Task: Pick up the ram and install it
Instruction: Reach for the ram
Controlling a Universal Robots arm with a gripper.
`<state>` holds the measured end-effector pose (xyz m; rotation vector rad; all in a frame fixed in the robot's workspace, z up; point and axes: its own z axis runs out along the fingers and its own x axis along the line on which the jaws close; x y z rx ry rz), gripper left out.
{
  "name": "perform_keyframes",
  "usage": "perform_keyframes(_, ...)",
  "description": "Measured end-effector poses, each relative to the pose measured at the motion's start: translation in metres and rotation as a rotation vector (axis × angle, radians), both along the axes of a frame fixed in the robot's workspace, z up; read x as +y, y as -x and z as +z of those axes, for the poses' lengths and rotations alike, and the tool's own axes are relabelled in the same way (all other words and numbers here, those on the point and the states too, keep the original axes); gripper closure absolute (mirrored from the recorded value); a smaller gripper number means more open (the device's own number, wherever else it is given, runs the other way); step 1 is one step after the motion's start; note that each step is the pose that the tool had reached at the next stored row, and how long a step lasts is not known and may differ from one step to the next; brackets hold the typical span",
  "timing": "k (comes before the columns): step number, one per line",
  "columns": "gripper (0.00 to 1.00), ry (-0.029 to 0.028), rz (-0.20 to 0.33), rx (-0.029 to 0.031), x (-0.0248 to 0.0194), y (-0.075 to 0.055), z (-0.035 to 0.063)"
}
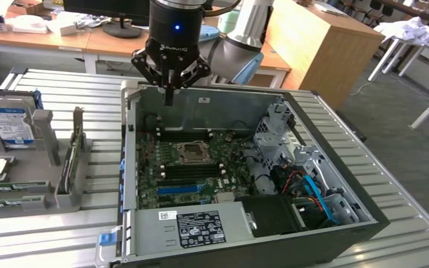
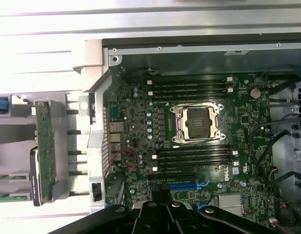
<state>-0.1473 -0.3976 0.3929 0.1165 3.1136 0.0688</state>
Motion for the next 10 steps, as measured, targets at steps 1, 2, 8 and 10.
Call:
perform_keyframes(1,0.89,0.0001,0.000,0.0001,0.0001,0.001,0.0000)
perform_keyframes(2,0.89,0.0000,0.000,0.0001,0.0002,0.002,0.0000)
perform_keyframes(8,0.89,0.0000,0.000,0.0001,0.0006,0.010,-0.0002)
perform_keyframes(10,0.89,0.0000,0.000,0.0000,0.0007,0.013,-0.0003)
